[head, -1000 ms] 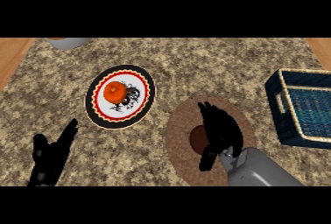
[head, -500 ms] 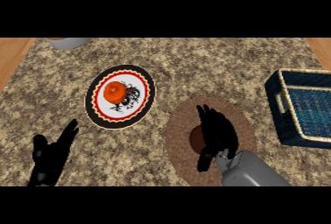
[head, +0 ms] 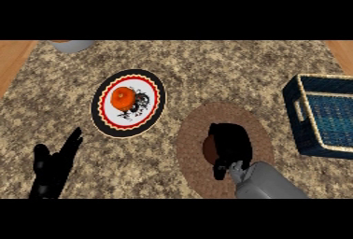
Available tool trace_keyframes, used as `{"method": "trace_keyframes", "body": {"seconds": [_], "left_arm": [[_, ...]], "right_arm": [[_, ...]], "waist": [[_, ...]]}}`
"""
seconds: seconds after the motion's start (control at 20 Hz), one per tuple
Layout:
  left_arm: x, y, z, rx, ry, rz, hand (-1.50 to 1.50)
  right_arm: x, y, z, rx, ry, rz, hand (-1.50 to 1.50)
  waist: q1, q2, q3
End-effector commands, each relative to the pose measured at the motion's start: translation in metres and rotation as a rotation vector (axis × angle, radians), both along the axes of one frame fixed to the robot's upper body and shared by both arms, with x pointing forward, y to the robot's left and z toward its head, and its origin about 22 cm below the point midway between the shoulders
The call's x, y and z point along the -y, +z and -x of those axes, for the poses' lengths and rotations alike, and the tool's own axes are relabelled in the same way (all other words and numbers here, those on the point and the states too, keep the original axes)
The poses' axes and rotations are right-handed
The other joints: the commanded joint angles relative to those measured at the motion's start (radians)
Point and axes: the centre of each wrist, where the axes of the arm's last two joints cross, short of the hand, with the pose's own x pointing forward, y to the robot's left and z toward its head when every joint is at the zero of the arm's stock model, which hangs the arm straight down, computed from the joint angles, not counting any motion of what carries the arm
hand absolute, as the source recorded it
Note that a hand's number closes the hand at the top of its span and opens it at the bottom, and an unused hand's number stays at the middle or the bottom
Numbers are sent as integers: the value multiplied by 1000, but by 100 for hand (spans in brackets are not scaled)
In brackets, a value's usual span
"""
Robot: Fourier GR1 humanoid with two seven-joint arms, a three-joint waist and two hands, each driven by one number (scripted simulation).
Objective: Pick the cupcake from the placemat and place it in the basket
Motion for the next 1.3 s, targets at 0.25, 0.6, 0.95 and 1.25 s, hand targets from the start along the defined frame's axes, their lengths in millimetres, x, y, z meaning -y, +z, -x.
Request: {"method": "trace_keyframes", "body": {"seconds": [0.25,0.6,0.95,1.25], "left_arm": [[-13,-33,21,-116,47,29,0],[3,-18,11,-118,16,37,0],[-3,-24,22,-115,59,28,0],[-1,-10,15,-113,32,41,0]], "right_arm": [[20,16,74,5,125,25,150],[27,49,118,137,118,15,150],[29,124,124,468,-87,-642,150],[56,173,146,720,-152,-734,150]], "waist": [[-31,2,-12],[-17,5,-11],[-44,4,-8],[-31,0,-11]]}}
